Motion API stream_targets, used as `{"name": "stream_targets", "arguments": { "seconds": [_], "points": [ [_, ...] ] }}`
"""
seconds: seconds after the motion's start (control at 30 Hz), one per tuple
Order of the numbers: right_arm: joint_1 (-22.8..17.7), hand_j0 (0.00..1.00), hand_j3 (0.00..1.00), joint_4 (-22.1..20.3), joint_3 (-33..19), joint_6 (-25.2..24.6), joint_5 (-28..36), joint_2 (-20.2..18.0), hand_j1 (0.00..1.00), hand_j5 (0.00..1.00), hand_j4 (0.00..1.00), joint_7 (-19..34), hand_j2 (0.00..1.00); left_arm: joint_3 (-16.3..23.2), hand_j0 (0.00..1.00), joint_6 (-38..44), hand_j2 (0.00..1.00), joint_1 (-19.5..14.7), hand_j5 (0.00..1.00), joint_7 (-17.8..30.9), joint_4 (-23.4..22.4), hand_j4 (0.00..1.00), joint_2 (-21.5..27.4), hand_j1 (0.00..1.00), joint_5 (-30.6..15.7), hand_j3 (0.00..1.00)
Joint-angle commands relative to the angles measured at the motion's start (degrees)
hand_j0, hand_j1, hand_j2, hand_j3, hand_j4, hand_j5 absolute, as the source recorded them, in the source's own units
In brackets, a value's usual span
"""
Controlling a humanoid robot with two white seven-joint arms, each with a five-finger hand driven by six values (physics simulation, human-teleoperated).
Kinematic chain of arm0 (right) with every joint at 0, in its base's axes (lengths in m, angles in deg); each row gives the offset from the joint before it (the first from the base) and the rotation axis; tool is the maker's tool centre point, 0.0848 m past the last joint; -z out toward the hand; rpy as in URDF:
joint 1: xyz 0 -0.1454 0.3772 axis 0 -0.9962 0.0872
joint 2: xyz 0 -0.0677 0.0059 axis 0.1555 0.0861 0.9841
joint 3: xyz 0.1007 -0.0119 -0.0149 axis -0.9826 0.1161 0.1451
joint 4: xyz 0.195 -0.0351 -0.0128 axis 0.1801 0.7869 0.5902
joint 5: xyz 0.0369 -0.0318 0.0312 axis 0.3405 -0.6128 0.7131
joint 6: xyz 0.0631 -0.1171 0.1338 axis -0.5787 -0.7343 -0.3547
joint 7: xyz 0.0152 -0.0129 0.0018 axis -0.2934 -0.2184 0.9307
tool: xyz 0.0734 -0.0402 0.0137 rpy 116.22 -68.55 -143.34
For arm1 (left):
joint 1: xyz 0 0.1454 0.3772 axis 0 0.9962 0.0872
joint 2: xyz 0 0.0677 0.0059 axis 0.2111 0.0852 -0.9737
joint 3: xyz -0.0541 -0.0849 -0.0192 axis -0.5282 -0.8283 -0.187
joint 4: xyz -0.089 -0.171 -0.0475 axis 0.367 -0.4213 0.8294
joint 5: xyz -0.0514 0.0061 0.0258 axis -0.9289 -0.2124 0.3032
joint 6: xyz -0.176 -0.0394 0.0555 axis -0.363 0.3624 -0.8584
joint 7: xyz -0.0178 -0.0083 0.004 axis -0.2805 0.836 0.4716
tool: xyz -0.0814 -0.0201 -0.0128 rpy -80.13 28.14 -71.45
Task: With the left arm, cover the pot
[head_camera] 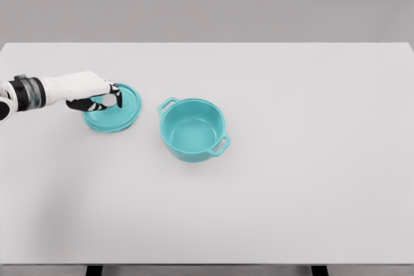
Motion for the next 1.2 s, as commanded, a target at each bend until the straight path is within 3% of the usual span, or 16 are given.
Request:
{"name": "stream_targets", "arguments": {
  "seconds": [0.0,0.37,0.67,0.77,1.17],
  "points": [
    [0.0,1.0,1.0,0.03,0.0,0.0,0.0,0.0,1.0,1.0,1.0,0.01,1.0,-0.09,0.53,0.15,0.53,0.0,0.53,-0.02,1.46,0.53,0.21,0.53,-0.42,0.53],
    [0.0,1.0,1.0,0.03,0.0,0.0,0.0,0.0,1.0,1.0,1.0,0.01,1.0,0.35,0.53,0.15,0.53,0.0,0.53,-0.02,7.96,0.53,4.17,0.53,-1.21,0.53],
    [0.0,1.0,1.0,0.03,0.0,0.0,0.0,0.0,1.0,1.0,1.0,0.01,1.0,0.35,0.53,0.15,0.53,1.23,0.53,-0.02,16.22,0.53,8.21,0.53,-1.3,0.53],
    [0.09,1.0,1.0,0.03,0.0,0.0,0.0,0.0,1.0,1.0,1.0,0.01,1.0,2.1,0.53,0.15,0.53,1.23,0.53,-0.02,17.28,0.53,10.14,0.53,-3.58,0.53],
    [0.09,1.0,1.0,-0.05,0.0,0.0,0.0,0.0,1.0,1.0,1.0,0.01,1.0,2.9,0.53,0.15,0.53,1.05,0.53,-0.02,24.92,0.53,11.02,0.53,-4.28,0.53]
  ]
}}
